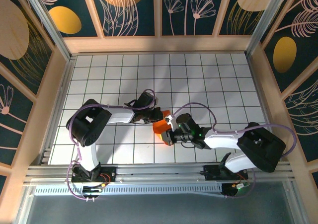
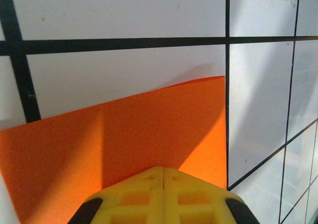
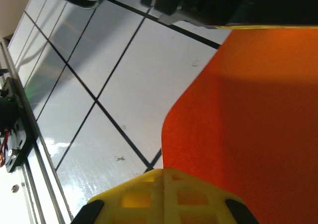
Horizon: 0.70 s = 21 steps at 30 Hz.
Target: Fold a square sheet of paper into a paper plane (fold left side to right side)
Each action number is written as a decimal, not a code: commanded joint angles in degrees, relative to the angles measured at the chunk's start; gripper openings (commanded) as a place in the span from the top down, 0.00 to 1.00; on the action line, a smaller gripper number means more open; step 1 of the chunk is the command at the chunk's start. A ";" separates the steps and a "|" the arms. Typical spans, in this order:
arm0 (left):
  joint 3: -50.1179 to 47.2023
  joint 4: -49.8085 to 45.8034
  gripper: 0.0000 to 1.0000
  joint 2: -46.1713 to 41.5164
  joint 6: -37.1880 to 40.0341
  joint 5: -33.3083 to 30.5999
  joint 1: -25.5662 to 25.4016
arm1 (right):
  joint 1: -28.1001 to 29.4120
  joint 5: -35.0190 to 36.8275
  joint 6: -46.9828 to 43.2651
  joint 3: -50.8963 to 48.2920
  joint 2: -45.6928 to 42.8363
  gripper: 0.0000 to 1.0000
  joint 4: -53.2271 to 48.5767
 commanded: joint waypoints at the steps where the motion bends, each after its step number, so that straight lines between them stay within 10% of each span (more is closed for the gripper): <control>1: 0.09 -3.47 1.00 2.40 1.31 -1.99 -0.35 | -1.31 1.86 0.67 -0.24 -0.51 1.00 -2.93; 21: 0.36 -3.20 1.00 2.60 0.70 -2.26 -1.23 | -6.30 8.13 0.33 2.29 -0.19 1.00 -7.66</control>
